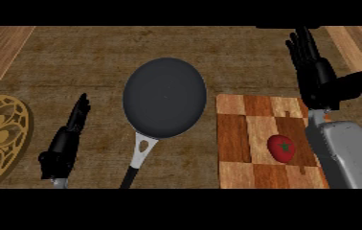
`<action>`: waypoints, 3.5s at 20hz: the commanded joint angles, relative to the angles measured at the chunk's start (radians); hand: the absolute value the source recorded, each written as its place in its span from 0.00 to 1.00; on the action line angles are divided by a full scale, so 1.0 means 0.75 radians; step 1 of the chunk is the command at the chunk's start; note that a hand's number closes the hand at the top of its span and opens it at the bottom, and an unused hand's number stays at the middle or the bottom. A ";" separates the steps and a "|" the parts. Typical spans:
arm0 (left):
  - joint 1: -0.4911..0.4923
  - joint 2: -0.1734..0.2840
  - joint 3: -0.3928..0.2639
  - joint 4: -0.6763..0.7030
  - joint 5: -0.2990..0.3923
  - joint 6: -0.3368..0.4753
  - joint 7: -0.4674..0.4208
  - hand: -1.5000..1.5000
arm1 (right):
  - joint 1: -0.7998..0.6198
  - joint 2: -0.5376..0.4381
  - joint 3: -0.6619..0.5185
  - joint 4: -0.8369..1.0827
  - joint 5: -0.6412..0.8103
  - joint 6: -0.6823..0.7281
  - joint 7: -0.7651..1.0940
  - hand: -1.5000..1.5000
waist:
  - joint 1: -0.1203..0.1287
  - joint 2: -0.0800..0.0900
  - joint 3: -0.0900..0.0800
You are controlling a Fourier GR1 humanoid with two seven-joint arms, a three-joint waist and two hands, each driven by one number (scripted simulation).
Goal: Pick the tomato from the cutting board and place it in the pan
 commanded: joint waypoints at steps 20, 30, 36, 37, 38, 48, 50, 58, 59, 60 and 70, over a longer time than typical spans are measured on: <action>-0.159 0.225 0.187 0.126 0.027 -0.017 0.574 0.50 | 0.293 -0.402 -0.114 0.112 -0.171 1.173 -0.735 0.00 | 0.000 0.010 0.025; -0.139 0.199 0.203 0.226 0.021 -0.064 0.458 0.50 | 0.175 -0.802 -0.063 -0.260 0.217 1.099 -0.505 0.00 | -0.002 0.004 0.020; -0.207 0.193 0.200 0.250 -0.006 -0.059 0.518 0.50 | 0.134 -0.792 0.147 -0.483 0.522 1.038 -0.316 0.00 | 0.006 0.010 0.021; -0.180 0.231 0.256 0.271 0.043 -0.133 0.439 0.50 | 0.147 -0.823 0.137 -0.484 0.537 1.073 -0.315 0.00 | 0.006 0.009 0.021; -0.193 0.150 0.200 0.284 -0.024 -0.037 0.459 0.50 | 0.148 -0.835 0.164 -0.497 0.596 1.075 -0.314 0.00 | 0.000 0.011 0.021; -0.205 0.178 0.305 0.353 -0.016 -0.168 0.424 0.50 | 0.388 -0.710 0.316 -0.624 0.985 1.005 -0.247 0.00 | -0.008 0.009 0.022; -0.187 0.157 0.296 0.234 -0.050 -0.126 0.517 0.50 | 0.333 -0.655 0.327 -0.596 1.042 1.044 -0.236 0.00 | 0.001 0.009 0.023; -0.234 0.097 0.324 0.278 -0.137 -0.137 0.512 0.50 | 0.352 -0.624 0.253 -0.462 1.244 1.013 -0.379 0.00 | -0.001 0.010 0.022; -0.185 0.110 0.343 0.225 -0.125 -0.144 0.506 0.50 | 0.349 -0.492 0.379 -0.518 1.326 0.986 -0.249 0.00 | 0.004 0.009 0.022; -0.201 0.147 0.406 0.330 -0.074 -0.238 0.424 0.50 | 0.373 -0.580 0.327 -0.440 1.349 0.953 -0.401 0.00 | 0.001 0.011 0.022; -0.242 0.079 0.439 0.327 -0.187 -0.239 0.471 0.50 | 0.386 -0.383 0.358 -0.427 1.531 1.008 -0.386 0.00 | -0.003 0.011 0.022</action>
